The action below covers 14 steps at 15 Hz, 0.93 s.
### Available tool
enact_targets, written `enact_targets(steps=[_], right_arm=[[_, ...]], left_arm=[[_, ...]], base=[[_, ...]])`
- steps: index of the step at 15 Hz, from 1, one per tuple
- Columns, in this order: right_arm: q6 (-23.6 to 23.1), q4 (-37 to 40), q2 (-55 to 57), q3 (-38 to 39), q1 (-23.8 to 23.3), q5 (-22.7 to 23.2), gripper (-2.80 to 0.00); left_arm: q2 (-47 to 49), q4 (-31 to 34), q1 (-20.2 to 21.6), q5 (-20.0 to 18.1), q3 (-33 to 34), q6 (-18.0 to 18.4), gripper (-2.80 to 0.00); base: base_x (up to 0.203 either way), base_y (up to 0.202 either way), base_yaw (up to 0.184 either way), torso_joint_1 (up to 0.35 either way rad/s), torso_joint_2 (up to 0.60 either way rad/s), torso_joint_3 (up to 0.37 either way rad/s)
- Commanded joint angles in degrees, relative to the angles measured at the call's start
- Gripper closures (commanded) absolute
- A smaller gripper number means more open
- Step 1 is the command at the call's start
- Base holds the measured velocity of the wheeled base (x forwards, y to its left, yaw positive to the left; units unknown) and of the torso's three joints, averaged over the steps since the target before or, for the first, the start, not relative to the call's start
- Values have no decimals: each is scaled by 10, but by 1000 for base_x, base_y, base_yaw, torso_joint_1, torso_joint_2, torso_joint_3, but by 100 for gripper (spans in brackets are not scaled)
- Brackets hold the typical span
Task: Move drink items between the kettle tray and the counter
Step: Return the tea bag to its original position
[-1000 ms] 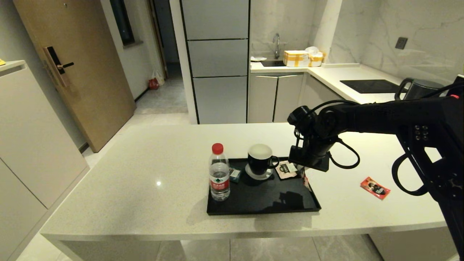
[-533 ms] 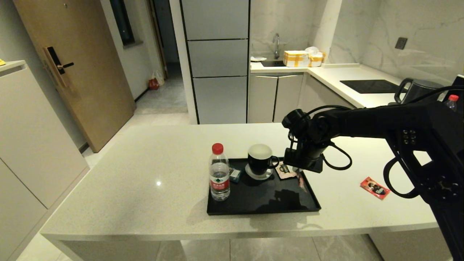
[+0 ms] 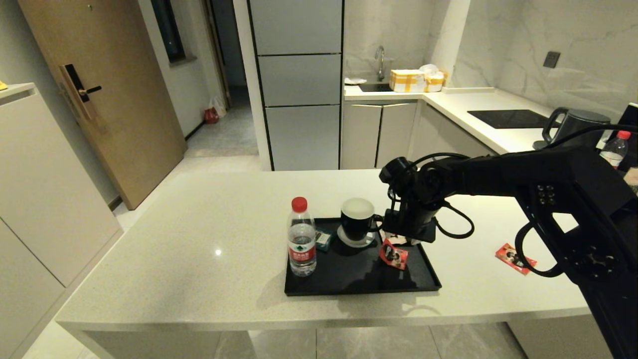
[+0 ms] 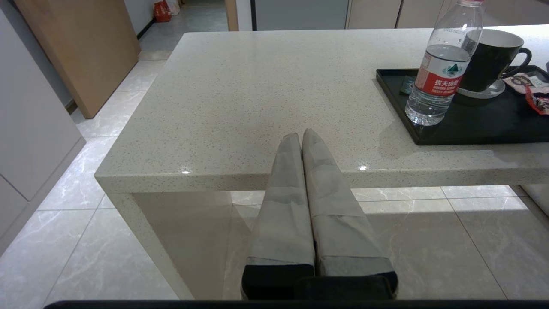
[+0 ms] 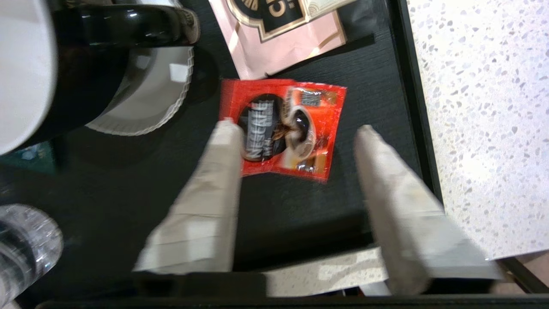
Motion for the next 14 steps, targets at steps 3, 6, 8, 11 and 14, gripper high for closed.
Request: enact_targets(steps=[3,6,8,11,14], right_arm=[[19,12,-38,19,-51,22,-280],[59,25,-51,68,-138,36,-280],[65,24,-56,106,-194,46,-280],[68,-20,-53,149,-266,68,-280],[93,-51,-37,141,-307,66,-280]], left_arm=[[0,0,0,0,1,0,0],[0,0,0,0,0,0,0],[0,0,0,0,0,0,0],[0,0,0,0,0,0,0],[0,0,0,0,0,0,0]], base=[[0,0,0,0,0,0],[0,0,0,0,0,0],[0,0,0,0,0,0],[0,0,0,0,0,0],[0,0,0,0,0,0]])
